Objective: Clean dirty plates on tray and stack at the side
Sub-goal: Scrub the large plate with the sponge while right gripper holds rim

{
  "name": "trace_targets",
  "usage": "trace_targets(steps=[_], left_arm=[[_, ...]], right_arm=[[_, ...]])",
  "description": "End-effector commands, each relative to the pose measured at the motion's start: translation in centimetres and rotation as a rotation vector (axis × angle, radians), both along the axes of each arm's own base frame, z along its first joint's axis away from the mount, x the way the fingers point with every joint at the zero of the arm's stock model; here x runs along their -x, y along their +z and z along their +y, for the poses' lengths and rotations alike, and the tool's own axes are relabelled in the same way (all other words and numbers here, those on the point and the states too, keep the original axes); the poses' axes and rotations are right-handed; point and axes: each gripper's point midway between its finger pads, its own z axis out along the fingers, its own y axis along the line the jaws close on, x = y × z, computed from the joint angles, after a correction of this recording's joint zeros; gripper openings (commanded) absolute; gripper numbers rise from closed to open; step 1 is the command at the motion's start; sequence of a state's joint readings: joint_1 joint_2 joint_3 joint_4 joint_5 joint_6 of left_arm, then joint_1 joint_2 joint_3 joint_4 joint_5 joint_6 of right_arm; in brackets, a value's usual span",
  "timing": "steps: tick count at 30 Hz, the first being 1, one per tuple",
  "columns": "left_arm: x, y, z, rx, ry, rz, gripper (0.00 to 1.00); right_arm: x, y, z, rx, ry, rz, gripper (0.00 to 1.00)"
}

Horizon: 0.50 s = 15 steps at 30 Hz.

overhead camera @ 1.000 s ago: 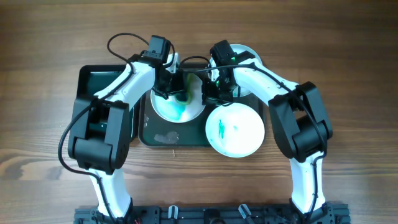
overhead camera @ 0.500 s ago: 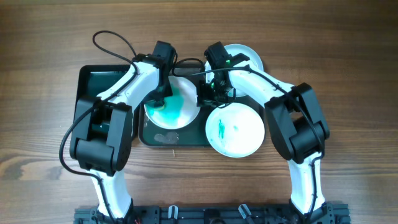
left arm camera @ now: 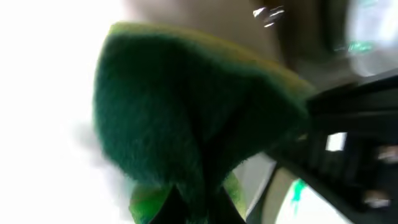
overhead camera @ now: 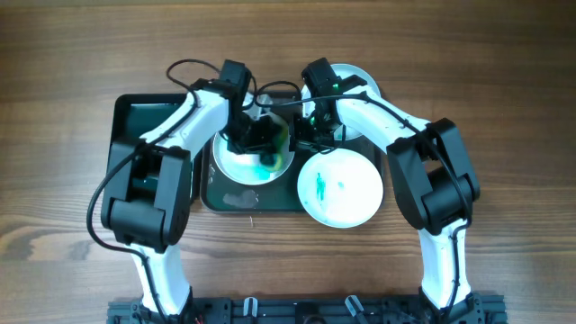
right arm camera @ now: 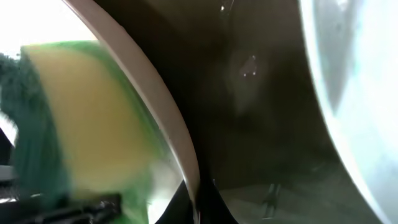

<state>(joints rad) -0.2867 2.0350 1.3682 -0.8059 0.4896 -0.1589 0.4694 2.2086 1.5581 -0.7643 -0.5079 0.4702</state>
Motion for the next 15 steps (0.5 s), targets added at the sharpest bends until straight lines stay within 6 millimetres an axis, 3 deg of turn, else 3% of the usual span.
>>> trace_targets(steps=[1, 6, 11, 15], left_arm=[[-1.6, -1.1, 0.8, -0.064, 0.114, -0.016, 0.04], [-3.9, -2.5, 7.5, -0.444, 0.343, -0.113, 0.04], [-4.0, -1.2, 14.6, -0.831, 0.499, -0.212, 0.04], [-2.3, -0.8, 16.1, -0.925, 0.536, -0.169, 0.04]], right_arm=[[0.5, -1.2, -0.1, 0.003, 0.005, 0.027, 0.04], [0.4, -1.3, -0.1, 0.007, 0.005, 0.026, 0.04], [0.5, -1.4, -0.2, 0.008, 0.003, 0.029, 0.04], [0.5, -1.4, -0.2, 0.008, 0.003, 0.029, 0.04]])
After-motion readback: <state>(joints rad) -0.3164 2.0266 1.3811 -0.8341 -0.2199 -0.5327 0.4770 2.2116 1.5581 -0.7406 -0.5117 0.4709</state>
